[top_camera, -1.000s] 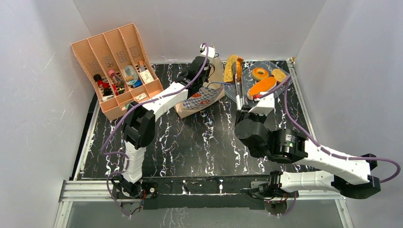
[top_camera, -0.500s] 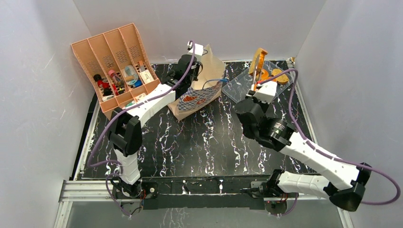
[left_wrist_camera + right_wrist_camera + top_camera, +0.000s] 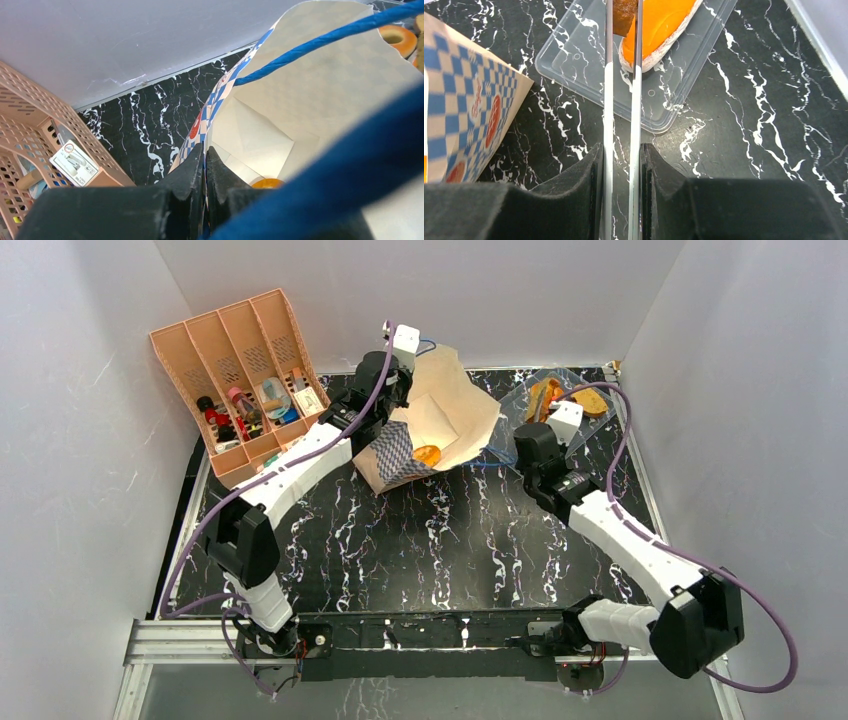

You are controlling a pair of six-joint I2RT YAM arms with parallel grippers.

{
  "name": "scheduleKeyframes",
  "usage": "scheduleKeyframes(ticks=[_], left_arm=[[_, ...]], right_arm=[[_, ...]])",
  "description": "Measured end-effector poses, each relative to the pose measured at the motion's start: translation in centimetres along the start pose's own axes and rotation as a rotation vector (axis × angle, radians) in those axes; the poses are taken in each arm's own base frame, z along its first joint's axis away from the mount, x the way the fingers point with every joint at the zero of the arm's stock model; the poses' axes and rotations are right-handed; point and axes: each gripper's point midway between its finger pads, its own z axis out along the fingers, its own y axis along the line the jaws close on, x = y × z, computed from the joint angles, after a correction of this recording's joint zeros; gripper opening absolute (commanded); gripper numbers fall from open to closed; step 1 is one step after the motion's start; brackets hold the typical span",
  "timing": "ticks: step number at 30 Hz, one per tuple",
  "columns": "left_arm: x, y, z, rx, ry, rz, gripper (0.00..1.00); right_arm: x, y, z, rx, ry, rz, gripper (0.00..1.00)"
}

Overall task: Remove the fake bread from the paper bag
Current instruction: Place the fake bread in the container.

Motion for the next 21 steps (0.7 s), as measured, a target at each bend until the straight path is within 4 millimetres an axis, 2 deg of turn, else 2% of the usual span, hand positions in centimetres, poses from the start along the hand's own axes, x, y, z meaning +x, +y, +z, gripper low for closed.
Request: scheduleKeyframes(ticks=[8, 16, 21], left_arm=[[-0.6, -0.5, -0.2, 0.035, -0.017, 0.009, 0.0], [-1.6, -0.4, -0.3, 0.039, -0.038, 0.025, 0.0], [-2.8, -0.1, -0.4, 0.036, -0.067, 0.038, 0.0]], right_arm=[[2.1, -0.3, 3.9, -0.05, 0.084, 0.072, 0.0], [2.9, 1.5, 5.3, -0.146, 0.132, 0.12, 0.01], [3.8, 1.3, 6.8, -0.147, 0.177, 0.155, 0.03]])
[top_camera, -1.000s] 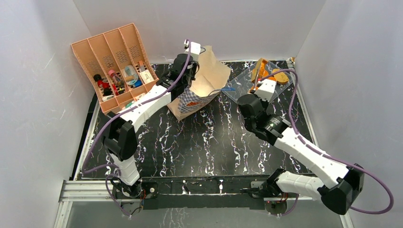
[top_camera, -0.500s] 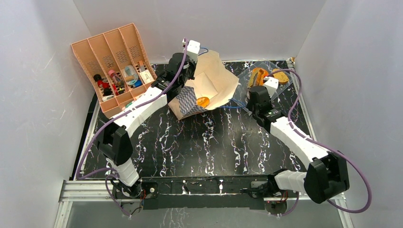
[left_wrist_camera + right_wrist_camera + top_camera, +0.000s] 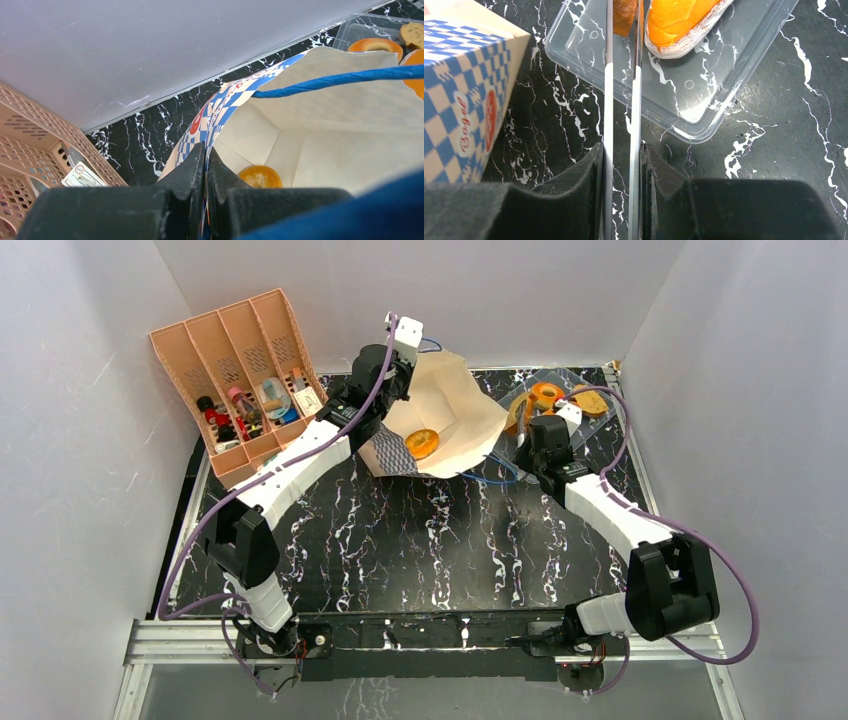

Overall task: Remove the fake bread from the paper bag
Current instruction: Place the fake bread in the container.

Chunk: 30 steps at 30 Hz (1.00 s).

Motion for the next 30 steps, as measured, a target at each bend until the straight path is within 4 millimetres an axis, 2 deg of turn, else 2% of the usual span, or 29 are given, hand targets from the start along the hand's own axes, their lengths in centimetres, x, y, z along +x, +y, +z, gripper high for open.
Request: scheduleKeyframes(ticks=[3, 10, 13, 22, 30], left_arm=[[-0.1, 0.0, 0.0, 0.0, -0.003, 0.008, 0.0], [-0.2, 0.1, 0.0, 0.0, -0.006, 0.031, 0.0], [-0.1, 0.1, 0.1, 0.003, -0.005, 0.036, 0.0], [0.1, -0.2, 0.3, 0.009, -0.001, 0.038, 0.0], [0.0, -0.2, 0.3, 0.009, -0.007, 0.036, 0.0]], right_arm=[[0.2, -0.5, 0.6, 0.004, 0.02, 0.022, 0.08], [0.4, -1.2, 2.0, -0.001, 0.046, 0.064, 0.31], [0.3, -1.3, 2.3, -0.006, 0.047, 0.077, 0.35], [-0.1, -1.1, 2.1, -0.025, 0.042, 0.087, 0.37], [-1.6, -0.9, 0.6, -0.042, 0.004, 0.097, 0.37]])
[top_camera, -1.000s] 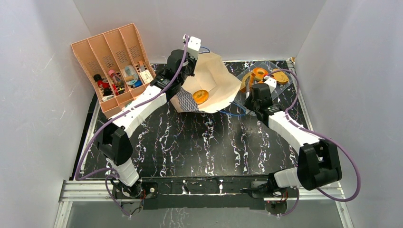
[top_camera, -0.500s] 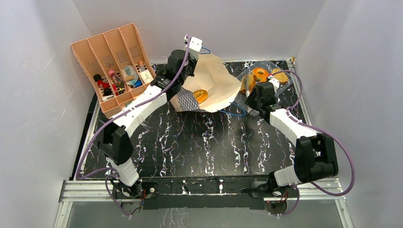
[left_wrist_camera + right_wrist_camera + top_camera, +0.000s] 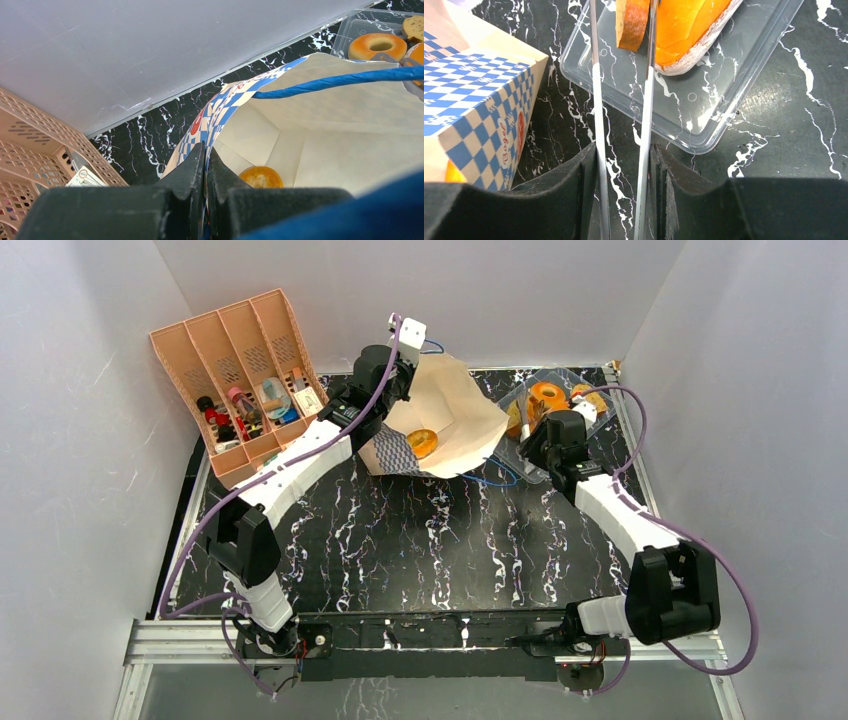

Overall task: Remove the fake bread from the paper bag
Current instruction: Place the fake bread in the container, then take out the fake bread from the paper bag.

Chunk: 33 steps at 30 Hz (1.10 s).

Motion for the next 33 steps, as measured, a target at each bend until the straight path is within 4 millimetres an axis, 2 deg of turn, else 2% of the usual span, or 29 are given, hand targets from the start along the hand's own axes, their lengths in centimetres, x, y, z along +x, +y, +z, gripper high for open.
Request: scheduleKeyframes(ticks=[11, 16, 21, 27, 33], left_arm=[[0.3, -0.4, 0.0, 0.006, 0.006, -0.004, 0.0], [0.6, -0.8, 0.0, 0.013, 0.007, -0.002, 0.0], [2.4, -1.6, 0.0, 0.03, 0.031, 0.004, 0.0], [2.6, -2.4, -0.1, 0.046, 0.035, 0.009, 0.0], [2.1, -3.6, -0.4, 0.064, 0.03, 0.017, 0.0]], right_arm=[[-1.8, -0.4, -2.9, 0.01, -0.061, 0.006, 0.36], [-3.3, -0.3, -5.4, -0.002, -0.115, 0.006, 0.35], [-4.8, 0.0, -8.6, -0.041, -0.175, 0.003, 0.34], [-6.0, 1.7, -12.5, -0.146, -0.23, 0.001, 0.33], [-6.5, 4.5, -15.2, -0.279, -0.214, -0.036, 0.32]])
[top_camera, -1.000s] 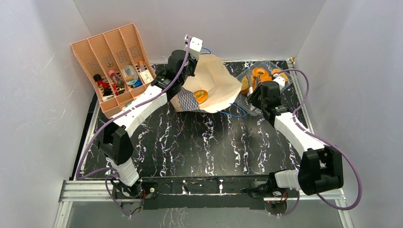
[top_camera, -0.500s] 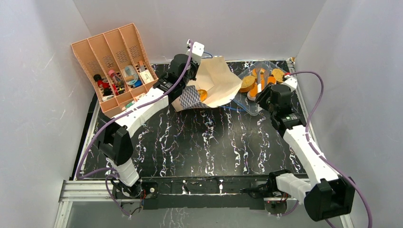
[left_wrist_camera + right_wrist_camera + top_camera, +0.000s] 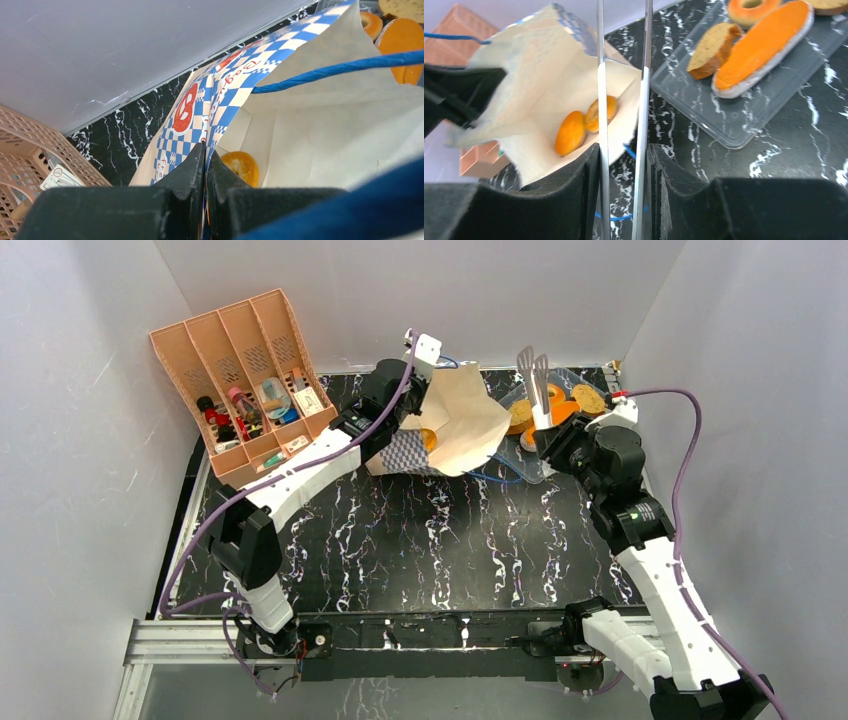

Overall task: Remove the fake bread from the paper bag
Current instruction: Take out the fake bread from the paper bag.

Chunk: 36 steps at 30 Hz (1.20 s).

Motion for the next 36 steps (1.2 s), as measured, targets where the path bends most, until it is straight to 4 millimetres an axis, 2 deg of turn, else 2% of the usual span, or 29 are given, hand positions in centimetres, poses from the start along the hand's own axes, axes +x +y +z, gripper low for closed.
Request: scheduleKeyframes(ticks=[7, 11, 14, 17, 19, 20, 23, 24, 27, 32, 36], left_arm=[[-2.1, -1.5, -0.1, 0.006, -0.031, 0.004, 0.0], [-1.8, -3.0, 0.9, 0.009, -0.01, 0.025, 0.0], [-2.0, -3.4, 1.2, 0.002, -0.003, 0.035, 0.0], [-2.8, -3.6, 1.8, -0.01, -0.014, 0.033, 0.0], [-2.7, -4.2, 2.1, -0.006, -0.011, 0.043, 0.0], [-2.6, -4.7, 2.0, -0.001, -0.008, 0.052, 0.0], [-2.8, -5.8, 1.7, 0.006, -0.019, 0.063, 0.0], [-2.6, -6.4, 1.5, 0.015, -0.025, 0.067, 0.0], [-1.7, -7.2, 0.7, 0.029, -0.027, 0.075, 0.0], [-0.3, -8.4, -1.3, 0.053, -0.05, 0.076, 0.0], [0.7, -8.8, -3.2, 0.058, -0.074, 0.073, 0.0]], right_arm=[[0.0, 3.8, -2.0, -0.169, 0.039, -0.031, 0.32], [1.3, 5.4, -3.5, -0.254, 0.102, -0.045, 0.31], [1.5, 5.7, -6.3, -0.298, 0.108, -0.049, 0.31], [1.7, 6.2, -7.9, -0.353, 0.106, -0.047, 0.31], [4.0, 5.5, -8.0, -0.365, 0.164, -0.043, 0.3], [6.3, 4.7, -7.4, -0.354, 0.225, -0.032, 0.3], [10.9, 2.6, -6.3, -0.305, 0.351, -0.008, 0.29], [11.7, 2.3, -6.0, -0.294, 0.375, -0.004, 0.29], [13.1, 2.3, -5.5, -0.28, 0.407, -0.006, 0.28], [17.7, 4.0, -5.5, -0.288, 0.491, -0.07, 0.29], [21.6, 4.5, -5.6, -0.238, 0.53, -0.136, 0.29]])
